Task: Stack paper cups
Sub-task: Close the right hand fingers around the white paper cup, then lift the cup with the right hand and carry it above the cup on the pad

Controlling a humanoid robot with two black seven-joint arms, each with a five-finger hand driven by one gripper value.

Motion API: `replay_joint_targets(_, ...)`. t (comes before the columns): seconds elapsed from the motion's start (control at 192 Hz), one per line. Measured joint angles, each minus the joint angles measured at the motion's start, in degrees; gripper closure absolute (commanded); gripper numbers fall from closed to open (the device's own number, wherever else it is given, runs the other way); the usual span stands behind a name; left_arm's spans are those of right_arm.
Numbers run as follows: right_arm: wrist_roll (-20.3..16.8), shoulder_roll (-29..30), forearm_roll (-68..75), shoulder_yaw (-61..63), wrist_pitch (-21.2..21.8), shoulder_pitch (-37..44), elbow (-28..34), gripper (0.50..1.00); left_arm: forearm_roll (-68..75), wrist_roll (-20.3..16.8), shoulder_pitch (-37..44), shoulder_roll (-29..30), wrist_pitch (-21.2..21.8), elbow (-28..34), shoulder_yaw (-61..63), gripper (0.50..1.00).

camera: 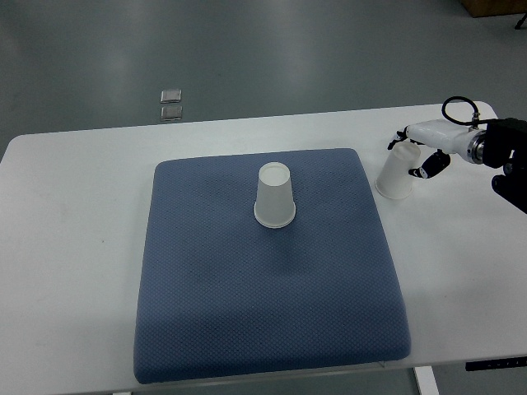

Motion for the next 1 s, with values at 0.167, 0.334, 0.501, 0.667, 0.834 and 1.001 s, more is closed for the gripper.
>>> replay_joint_targets(0.167,0.16,-0.27,0.00,0.00,-0.04,0.10,0.06,0.981,0.00,-0.02,0.00,0.00,0.00,0.00,0.00,0.500)
replay_joint_targets(0.334,1.66,-1.24,0.47,0.71,-0.32,2.06,0.57,0.981,0.00,-0.02,0.00,0.00,0.00,0.00,0.00,0.500)
replay_joint_targets(0.501,3.84,-4.15,2.03,1.20,-0.22,7.36,3.35,0.979,0.00,-0.02,0.00,0.00,0.01,0.00,0.00,0.500)
replay_joint_targets(0.667,5.55,-9.13,7.64,1.47,1.74,13.70,11.89,0.979,0.00,-0.01,0.00,0.00,0.03,0.00,0.00,0.500)
replay_joint_targets(0.834,5.67,-12.59,12.05,5.42,8.46,17.79,21.25,0.977,0.00,0.00,0.00,0.00,0.03,0.00,0.00,0.500)
replay_joint_targets(1.001,5.64,-12.51,12.63,11.73,16.43,18.24,26.44,0.975,0.00,0.00,0.00,0.00,0.03,0.00,0.00,0.500)
